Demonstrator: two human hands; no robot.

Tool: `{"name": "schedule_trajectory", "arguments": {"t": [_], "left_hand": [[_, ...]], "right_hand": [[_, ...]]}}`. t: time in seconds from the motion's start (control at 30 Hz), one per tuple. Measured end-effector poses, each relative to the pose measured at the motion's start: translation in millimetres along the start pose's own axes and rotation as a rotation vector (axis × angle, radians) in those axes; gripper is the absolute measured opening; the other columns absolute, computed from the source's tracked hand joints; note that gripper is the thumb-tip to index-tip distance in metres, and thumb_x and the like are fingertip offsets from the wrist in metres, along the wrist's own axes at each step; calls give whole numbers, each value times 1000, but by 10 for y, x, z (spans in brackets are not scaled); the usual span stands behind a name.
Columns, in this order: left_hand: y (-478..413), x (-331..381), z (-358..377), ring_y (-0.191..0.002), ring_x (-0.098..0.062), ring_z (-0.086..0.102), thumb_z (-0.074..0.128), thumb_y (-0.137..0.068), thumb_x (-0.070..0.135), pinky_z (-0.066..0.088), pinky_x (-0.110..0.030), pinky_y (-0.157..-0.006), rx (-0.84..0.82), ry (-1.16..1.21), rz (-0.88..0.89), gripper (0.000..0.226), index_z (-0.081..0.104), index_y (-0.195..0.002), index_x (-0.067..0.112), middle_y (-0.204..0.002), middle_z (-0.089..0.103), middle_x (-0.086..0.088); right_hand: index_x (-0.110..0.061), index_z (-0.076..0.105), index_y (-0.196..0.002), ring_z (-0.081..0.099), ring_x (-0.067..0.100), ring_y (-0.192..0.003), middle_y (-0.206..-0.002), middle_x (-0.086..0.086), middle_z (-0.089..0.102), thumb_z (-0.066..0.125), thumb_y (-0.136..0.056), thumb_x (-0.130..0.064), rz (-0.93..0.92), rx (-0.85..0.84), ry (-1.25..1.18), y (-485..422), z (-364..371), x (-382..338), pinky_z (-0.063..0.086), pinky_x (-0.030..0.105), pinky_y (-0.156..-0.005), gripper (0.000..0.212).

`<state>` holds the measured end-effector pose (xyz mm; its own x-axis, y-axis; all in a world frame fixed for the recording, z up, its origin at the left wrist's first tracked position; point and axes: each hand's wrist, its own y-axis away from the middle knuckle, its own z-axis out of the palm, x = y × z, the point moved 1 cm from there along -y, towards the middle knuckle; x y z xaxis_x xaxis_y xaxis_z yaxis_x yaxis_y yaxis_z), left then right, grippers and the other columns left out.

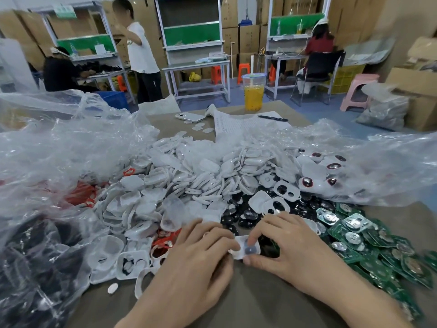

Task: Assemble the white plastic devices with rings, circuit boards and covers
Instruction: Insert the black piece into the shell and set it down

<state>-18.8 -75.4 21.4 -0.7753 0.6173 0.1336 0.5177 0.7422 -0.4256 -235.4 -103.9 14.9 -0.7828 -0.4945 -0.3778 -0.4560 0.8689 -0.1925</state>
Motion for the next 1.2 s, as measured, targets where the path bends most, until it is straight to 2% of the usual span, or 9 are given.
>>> {"name": "schedule_trajectory", "arguments": {"t": [0.07,0.3,0.43,0.6,0.7,0.87,0.97,1.1,1.2], "left_hand": [[-46,-20,15,-111,-6,57,58,-94,36,39,-32,-105,-11,13,-5,11,68,-98,32,-110,63,21],[-51,-41,27,-106,-8,59,51,-95,52,38,-26,-94,-62,2,-63,26,68,-97,34,-109,63,20],[-44,-28,13,-108,-4,55,43,-99,57,35,-25,-96,-79,36,-122,33,65,-107,34,-111,61,22],[-71,-26,-21,-111,-12,56,28,-103,45,38,-29,-98,-100,-21,-224,40,61,-120,29,-115,62,17],[-133,-56,-4,-107,-18,60,27,-101,41,47,-39,-97,-103,-127,-251,44,64,-121,27,-114,64,12],[-241,-162,48,-95,-26,65,34,-98,39,51,-44,-83,-58,-240,-315,41,70,-115,26,-103,68,5],[-363,-260,83,-95,-28,65,33,-98,38,49,-45,-82,-67,-296,-318,42,71,-113,26,-102,68,2],[-442,-316,117,-91,-29,63,37,-99,37,47,-46,-80,-81,-363,-326,38,72,-109,25,-99,66,0],[-424,-312,125,-89,-29,63,39,-97,42,48,-46,-78,-74,-360,-313,39,73,-106,25,-96,66,0]], "right_hand": [[-49,48,-90,38,-7,-108,-103,-31,50,40,-79,-81,-2,8,-17,-26,-13,18,27,24,-105,34],[-45,51,-87,37,-6,-107,-102,-29,51,42,-78,-79,-7,12,-45,-19,-17,13,27,21,-103,37],[-43,53,-88,37,-4,-107,-103,-27,51,44,-78,-77,1,7,-36,-12,-29,7,28,22,-102,37],[-43,48,-85,38,-3,-106,-102,-26,51,46,-77,-75,10,-4,-32,-21,-38,-21,27,23,-103,33],[-43,44,-87,37,-1,-104,-99,-27,50,48,-77,-75,26,-9,-11,-27,-49,-27,28,22,-100,33],[-44,41,-91,31,-8,-112,-107,-38,44,53,-73,-76,59,-1,-53,-11,-75,-42,21,7,-93,38],[-42,43,-89,31,-10,-113,-117,-40,33,56,-71,-76,74,10,-96,8,-105,-70,22,4,-90,40],[-39,50,-86,44,-2,-112,-107,-28,51,50,-86,-70,110,130,-195,24,-151,-90,33,12,-90,31],[-36,58,-92,46,-1,-106,-102,-25,57,55,-92,-49,121,323,-109,1,-168,-76,34,17,-91,13]]}}
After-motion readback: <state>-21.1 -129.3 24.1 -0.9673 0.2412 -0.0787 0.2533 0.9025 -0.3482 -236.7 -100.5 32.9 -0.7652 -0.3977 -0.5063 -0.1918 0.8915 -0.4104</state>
